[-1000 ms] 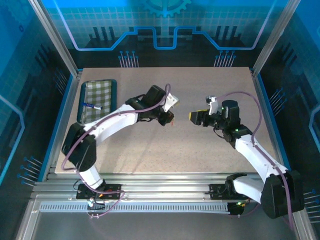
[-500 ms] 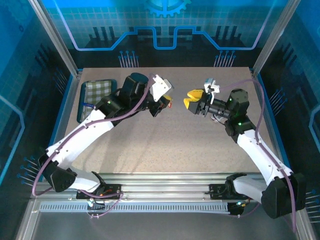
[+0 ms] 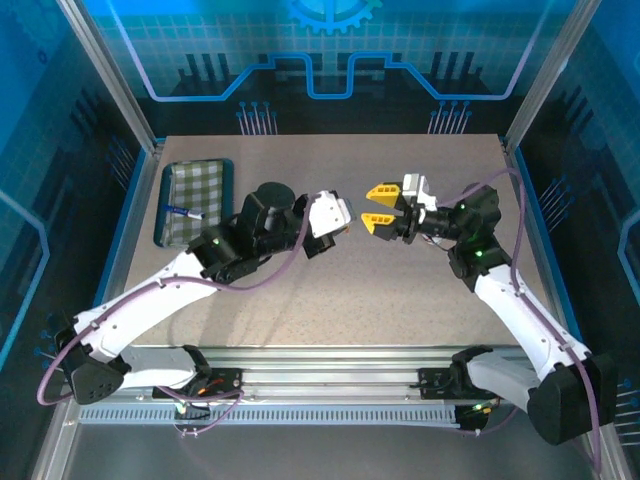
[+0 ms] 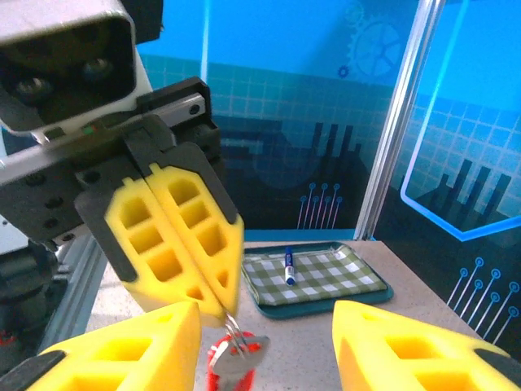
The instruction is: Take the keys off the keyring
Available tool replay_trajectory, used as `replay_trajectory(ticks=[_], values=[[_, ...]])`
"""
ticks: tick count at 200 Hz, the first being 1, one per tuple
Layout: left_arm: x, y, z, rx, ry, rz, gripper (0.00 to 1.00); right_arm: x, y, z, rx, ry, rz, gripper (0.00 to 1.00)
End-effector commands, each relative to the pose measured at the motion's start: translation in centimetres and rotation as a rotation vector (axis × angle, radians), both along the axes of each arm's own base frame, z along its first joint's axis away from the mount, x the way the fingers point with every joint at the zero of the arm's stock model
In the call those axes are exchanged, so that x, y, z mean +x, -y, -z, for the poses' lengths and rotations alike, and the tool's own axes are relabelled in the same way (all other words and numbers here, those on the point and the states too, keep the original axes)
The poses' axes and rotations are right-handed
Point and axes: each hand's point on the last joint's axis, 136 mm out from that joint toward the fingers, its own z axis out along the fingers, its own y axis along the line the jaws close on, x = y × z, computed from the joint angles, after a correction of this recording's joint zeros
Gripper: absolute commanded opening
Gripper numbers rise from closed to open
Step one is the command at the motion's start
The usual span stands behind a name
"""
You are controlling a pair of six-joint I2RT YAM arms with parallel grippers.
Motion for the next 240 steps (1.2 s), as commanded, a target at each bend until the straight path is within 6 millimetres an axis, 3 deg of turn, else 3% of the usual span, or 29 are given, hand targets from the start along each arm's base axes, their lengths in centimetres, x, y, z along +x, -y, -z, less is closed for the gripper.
replay_trajectory(ticks=[1, 82, 170, 171, 176, 240], values=[[-0.1, 0.0, -3.6, -0.057, 0.27, 0.009, 0.02, -1.2, -0.1, -1.1, -0.08, 0.146, 0.01, 0.46], [-2.0, 0.5, -5.8, -0.077, 0.473, 0.024, 0.01, -1.7, 0.4, 0.6, -0.195, 0.199, 0.084, 0.39], [-3.4, 0.9, -5.7, -0.052, 0.5, 0.051, 0.01, -2.2, 0.5, -2.6, -0.108, 0.302, 0.141, 0.37], [-3.4, 0.9, -5.8, -0.053, 0.501, 0.051, 0.01, -2.1, 0.5, -1.8, -0.115, 0.287, 0.138, 0.37], [-3.4, 1.0, -5.7, -0.053, 0.499, 0.051, 0.01, -2.1, 0.4, -1.5, -0.117, 0.282, 0.134, 0.37], [-3.5, 1.1, -5.7, -0.053, 0.497, 0.057, 0.0, -2.5, -0.2, -1.8, -0.121, 0.306, 0.127, 0.32]])
